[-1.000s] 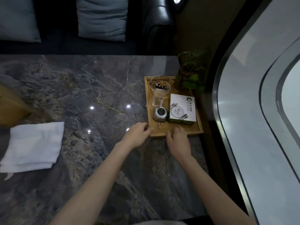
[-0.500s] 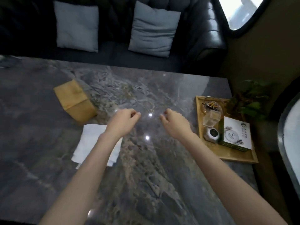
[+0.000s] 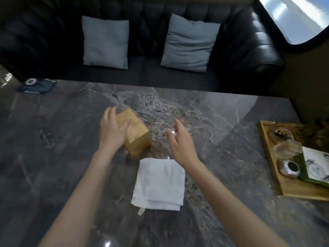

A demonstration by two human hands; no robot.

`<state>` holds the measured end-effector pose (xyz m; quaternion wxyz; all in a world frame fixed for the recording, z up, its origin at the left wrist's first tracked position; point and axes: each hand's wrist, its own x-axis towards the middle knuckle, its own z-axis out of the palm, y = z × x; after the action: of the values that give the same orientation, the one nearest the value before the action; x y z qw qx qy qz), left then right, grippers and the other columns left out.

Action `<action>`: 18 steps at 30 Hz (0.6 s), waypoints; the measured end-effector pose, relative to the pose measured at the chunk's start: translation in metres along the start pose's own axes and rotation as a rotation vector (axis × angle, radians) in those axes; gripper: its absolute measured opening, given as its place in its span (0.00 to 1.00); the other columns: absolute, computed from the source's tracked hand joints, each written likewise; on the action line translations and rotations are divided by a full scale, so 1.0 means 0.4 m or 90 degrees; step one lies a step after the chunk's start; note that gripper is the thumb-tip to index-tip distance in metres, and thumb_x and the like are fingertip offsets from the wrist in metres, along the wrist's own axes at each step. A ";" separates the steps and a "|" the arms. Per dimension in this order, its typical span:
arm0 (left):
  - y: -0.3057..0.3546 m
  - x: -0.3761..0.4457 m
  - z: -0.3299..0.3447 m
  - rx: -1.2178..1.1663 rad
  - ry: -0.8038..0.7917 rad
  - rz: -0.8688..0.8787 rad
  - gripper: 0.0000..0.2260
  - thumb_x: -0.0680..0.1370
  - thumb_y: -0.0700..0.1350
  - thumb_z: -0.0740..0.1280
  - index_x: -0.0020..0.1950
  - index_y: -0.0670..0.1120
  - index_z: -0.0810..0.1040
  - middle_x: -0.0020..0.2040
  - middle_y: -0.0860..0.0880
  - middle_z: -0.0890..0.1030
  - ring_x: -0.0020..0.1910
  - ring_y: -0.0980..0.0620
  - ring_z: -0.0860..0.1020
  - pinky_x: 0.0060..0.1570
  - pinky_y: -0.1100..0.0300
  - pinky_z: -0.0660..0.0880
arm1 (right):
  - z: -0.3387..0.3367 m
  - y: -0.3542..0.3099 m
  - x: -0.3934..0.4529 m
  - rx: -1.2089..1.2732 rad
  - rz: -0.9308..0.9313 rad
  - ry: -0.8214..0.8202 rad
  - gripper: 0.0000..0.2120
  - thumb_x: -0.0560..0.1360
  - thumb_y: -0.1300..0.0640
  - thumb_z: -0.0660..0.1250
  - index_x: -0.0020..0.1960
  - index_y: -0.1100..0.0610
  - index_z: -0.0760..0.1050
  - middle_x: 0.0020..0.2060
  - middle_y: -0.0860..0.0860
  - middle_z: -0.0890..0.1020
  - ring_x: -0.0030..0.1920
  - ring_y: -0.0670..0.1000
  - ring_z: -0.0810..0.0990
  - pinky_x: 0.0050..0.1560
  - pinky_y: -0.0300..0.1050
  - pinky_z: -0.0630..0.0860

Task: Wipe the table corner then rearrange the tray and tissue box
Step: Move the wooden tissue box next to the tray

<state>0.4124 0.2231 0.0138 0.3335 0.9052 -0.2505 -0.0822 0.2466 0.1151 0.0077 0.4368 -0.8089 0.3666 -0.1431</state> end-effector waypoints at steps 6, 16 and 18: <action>-0.088 0.066 0.017 -0.162 -0.046 -0.131 0.28 0.78 0.53 0.59 0.75 0.45 0.55 0.76 0.45 0.57 0.74 0.47 0.56 0.73 0.50 0.56 | 0.112 -0.011 -0.003 0.151 0.120 -0.095 0.29 0.80 0.47 0.54 0.76 0.55 0.50 0.76 0.50 0.57 0.75 0.48 0.56 0.72 0.43 0.54; -0.136 0.069 0.082 -0.528 -0.030 -0.278 0.09 0.79 0.46 0.60 0.59 0.47 0.71 0.46 0.56 0.76 0.46 0.59 0.75 0.41 0.73 0.74 | 0.207 -0.018 0.050 0.298 0.252 -0.192 0.29 0.79 0.43 0.54 0.75 0.51 0.52 0.73 0.47 0.63 0.71 0.47 0.62 0.69 0.42 0.59; -0.144 0.063 0.100 -0.537 0.009 -0.275 0.07 0.78 0.47 0.61 0.55 0.49 0.73 0.47 0.56 0.77 0.48 0.57 0.76 0.50 0.64 0.73 | 0.220 -0.018 0.053 0.302 0.251 -0.175 0.28 0.79 0.43 0.53 0.75 0.51 0.53 0.72 0.47 0.64 0.70 0.46 0.63 0.65 0.40 0.59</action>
<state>0.4444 0.2254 -0.0536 0.6488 0.7227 0.0012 -0.2381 0.3133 0.1552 -0.0389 0.6776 -0.6098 0.4103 -0.0270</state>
